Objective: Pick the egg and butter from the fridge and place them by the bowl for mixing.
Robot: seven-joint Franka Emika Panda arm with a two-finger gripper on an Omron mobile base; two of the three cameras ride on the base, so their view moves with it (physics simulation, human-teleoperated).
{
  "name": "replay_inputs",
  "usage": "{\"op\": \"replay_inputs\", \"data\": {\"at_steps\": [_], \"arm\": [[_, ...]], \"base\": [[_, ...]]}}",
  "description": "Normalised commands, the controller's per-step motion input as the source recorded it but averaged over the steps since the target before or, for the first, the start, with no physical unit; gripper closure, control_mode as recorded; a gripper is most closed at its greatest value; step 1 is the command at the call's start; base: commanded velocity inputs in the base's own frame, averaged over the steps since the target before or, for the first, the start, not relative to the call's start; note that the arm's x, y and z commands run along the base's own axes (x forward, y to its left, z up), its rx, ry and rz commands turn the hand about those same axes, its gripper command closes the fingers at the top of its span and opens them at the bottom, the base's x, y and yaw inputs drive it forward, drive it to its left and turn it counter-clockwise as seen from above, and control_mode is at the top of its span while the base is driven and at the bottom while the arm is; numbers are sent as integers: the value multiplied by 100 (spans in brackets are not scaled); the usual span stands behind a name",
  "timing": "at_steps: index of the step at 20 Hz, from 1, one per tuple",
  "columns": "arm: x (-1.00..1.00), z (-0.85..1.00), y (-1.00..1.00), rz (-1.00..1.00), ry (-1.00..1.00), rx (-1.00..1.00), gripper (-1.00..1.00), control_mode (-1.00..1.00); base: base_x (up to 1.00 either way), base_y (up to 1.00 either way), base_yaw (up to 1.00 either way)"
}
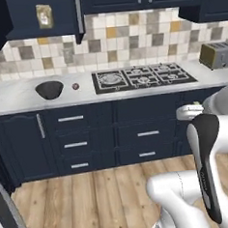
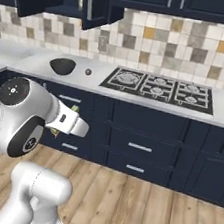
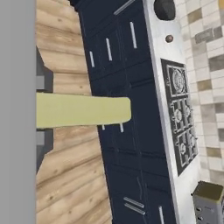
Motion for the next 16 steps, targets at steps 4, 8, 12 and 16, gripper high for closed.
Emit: {"op": "replay_inputs", "data": {"at_steps": [4,8,12,16], "arm": [[0,0,0,0,0,0,100,100],[0,0,0,0,0,0,100,100],[0,0,0,0,0,0,100,100],[0,0,0,0,0,0,100,100]], "base": [[100,0,9],[100,17,3],[100,90,0],[73,100,-2]]}}
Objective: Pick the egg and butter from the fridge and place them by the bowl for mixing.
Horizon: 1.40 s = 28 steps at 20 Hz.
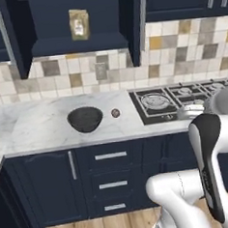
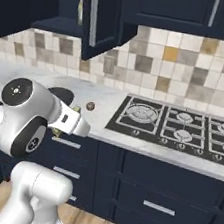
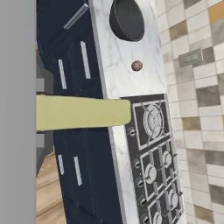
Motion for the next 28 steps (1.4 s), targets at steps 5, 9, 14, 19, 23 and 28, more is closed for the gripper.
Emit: {"op": "replay_inputs", "data": {"at_steps": [5,9,14,19,23,28], "arm": [[0,0,0,0,0,0,100,100],[0,0,0,0,0,0,100,100],[0,0,0,0,0,0,100,100],[0,0,0,0,0,0,100,100],[0,0,0,0,0,0,100,100],[3,0,-1,0,2,0,100,-100]], "base": [[-7,100,-11],[31,100,-16],[95,56,-10],[50,-22,-5],[10,-58,-18],[0,-15,-5]]}}
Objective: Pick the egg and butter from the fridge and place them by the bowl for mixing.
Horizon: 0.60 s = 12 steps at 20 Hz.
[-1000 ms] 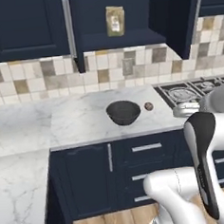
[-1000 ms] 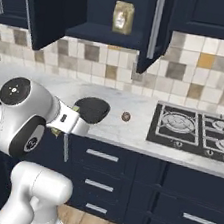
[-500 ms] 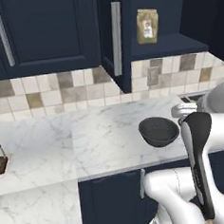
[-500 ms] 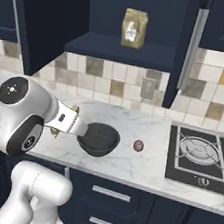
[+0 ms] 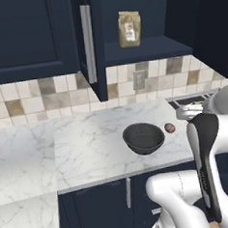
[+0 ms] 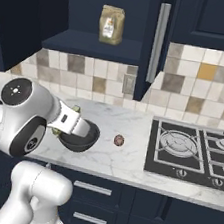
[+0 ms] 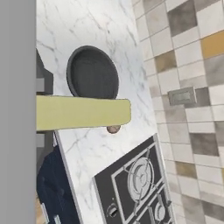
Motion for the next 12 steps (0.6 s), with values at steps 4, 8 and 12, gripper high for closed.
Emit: {"op": "replay_inputs", "data": {"at_steps": [4,8,12], "arm": [[20,-3,-22,-8,14,5,100,-100],[17,-28,-36,-21,22,2,100,-100],[0,-64,-38,-20,11,8,100,-100]], "base": [[0,0,0],[0,0,0],[0,0,0]]}}
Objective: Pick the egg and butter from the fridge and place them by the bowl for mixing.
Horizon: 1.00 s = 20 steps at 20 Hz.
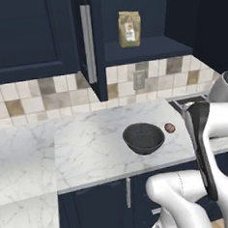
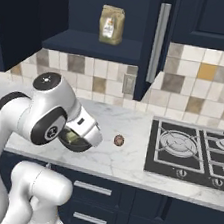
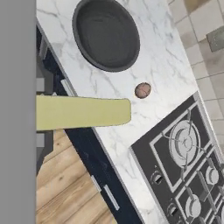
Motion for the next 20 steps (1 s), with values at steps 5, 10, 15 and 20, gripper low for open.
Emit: {"op": "replay_inputs", "data": {"at_steps": [5,10,15,20], "arm": [[12,-60,-13,-15,3,10,100,-100],[53,-35,4,-4,0,-2,100,-100],[62,-49,0,0,1,-1,100,-100],[36,-59,0,-5,2,1,100,-100]], "base": [[0,0,0],[0,0,0],[0,0,0],[0,0,0]]}}
